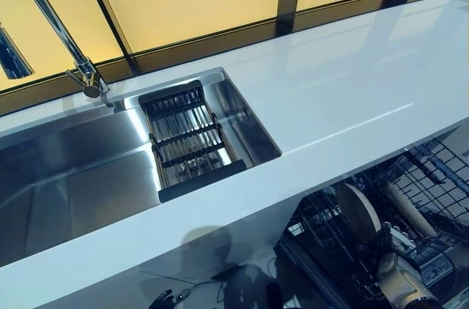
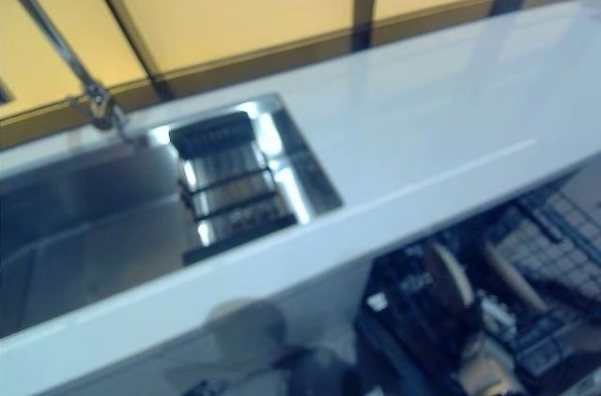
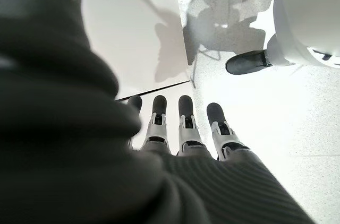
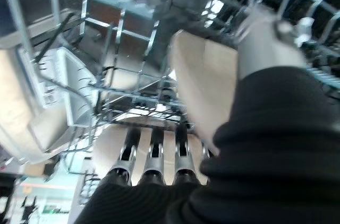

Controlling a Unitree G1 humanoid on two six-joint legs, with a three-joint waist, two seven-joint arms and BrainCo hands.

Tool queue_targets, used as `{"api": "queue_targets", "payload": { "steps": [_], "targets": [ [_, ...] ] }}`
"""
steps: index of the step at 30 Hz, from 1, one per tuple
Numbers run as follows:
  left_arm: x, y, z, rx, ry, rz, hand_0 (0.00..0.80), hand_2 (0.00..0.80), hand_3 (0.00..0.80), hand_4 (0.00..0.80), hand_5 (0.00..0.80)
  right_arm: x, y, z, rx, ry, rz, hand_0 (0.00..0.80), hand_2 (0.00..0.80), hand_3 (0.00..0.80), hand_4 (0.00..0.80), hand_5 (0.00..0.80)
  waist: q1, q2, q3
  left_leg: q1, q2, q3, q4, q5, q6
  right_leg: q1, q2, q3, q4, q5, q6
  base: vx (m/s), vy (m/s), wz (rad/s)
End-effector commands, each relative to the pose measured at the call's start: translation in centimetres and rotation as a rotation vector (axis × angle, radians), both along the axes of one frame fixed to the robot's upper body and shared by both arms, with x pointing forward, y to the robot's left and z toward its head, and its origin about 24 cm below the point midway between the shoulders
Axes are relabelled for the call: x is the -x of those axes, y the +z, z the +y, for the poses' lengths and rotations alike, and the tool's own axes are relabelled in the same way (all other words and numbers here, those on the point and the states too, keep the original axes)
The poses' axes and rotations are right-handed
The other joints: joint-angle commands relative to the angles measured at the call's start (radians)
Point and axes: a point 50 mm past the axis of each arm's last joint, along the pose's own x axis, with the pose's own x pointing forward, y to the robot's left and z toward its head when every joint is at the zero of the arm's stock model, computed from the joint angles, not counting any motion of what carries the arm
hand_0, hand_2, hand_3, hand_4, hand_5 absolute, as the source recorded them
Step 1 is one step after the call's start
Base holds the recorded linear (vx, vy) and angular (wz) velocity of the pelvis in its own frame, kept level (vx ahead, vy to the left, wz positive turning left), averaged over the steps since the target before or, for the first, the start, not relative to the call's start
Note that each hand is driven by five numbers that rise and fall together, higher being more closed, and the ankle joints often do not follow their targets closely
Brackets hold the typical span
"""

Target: Take plates into dishwasher

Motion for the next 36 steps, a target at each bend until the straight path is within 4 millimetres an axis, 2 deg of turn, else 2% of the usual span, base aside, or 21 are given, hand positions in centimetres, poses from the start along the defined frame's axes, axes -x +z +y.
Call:
{"api": "queue_targets", "payload": {
  "steps": [1,3,15,24,30,31,36],
  "targets": [
    [-1.7,0.8,1.7,-0.059,0.006,-0.039,0.000,0.000,0.000,0.000,0.000,-2.2,4.0,-1.1,0.012,0.020,-0.155,0.000,0.000,0.000,0.000,0.000,-0.003,-0.045,0.044,0.022,-0.021,-0.069,0.003,-0.087,0.059,0.052,0.013,-0.011,0.004,-0.082,0.055,0.000,0.000,0.00],
    [-1.5,0.8,2.1,-0.062,0.030,-0.040,0.000,0.000,0.000,0.000,0.000,-1.8,5.6,-2.0,0.032,0.034,-0.187,0.000,0.000,0.000,0.000,0.000,-0.019,-0.054,0.045,0.025,-0.019,-0.058,0.003,-0.089,0.060,0.053,0.016,-0.001,0.004,-0.081,0.057,0.000,0.000,0.00],
    [-1.1,0.9,3.3,-0.078,0.100,-0.037,0.000,0.000,0.000,0.000,0.000,-0.2,11.4,-5.7,0.137,0.046,-0.269,0.000,0.000,0.000,0.000,0.000,-0.059,-0.095,0.042,0.041,-0.011,-0.012,0.003,-0.101,0.062,0.056,0.027,0.030,0.004,-0.077,0.064,0.010,0.014,-0.05],
    [-1.1,1.2,4.6,-0.102,0.138,-0.030,0.000,0.000,0.000,0.000,0.000,1.5,15.3,-9.8,0.214,-0.091,-0.337,0.000,0.000,0.000,0.000,0.000,-0.079,-0.123,0.039,0.053,-0.004,0.008,0.003,-0.110,0.063,0.063,0.034,0.040,0.004,-0.074,0.070,0.002,0.005,-0.05],
    [-0.8,1.1,5.0,-0.114,0.160,-0.004,0.000,0.000,0.000,0.000,0.000,2.9,15.6,-12.1,0.199,-0.229,-0.377,0.000,0.000,0.000,0.000,0.000,-0.082,-0.129,0.026,0.059,-0.003,0.018,0.003,-0.114,0.063,0.067,0.036,0.041,0.004,-0.076,0.070,0.001,0.018,-0.01],
    [-0.7,1.1,5.0,-0.117,0.163,0.001,0.000,0.000,0.000,0.000,0.000,3.2,15.5,-12.5,0.197,-0.253,-0.376,0.000,0.000,0.000,0.000,0.000,-0.084,-0.125,0.024,0.067,-0.003,0.006,0.003,-0.127,0.062,0.076,0.034,0.037,0.004,-0.085,0.077,0.009,0.074,-0.05],
    [-0.3,1.0,5.4,-0.133,0.180,0.017,0.000,0.000,0.000,0.000,0.000,5.2,13.3,-14.6,0.174,-0.403,-0.317,0.000,0.000,0.000,0.000,0.000,-0.081,-0.128,0.017,0.072,-0.008,0.009,0.003,-0.130,0.066,0.085,0.028,0.029,0.004,-0.086,0.077,-0.028,0.075,-0.02]
  ]
}}
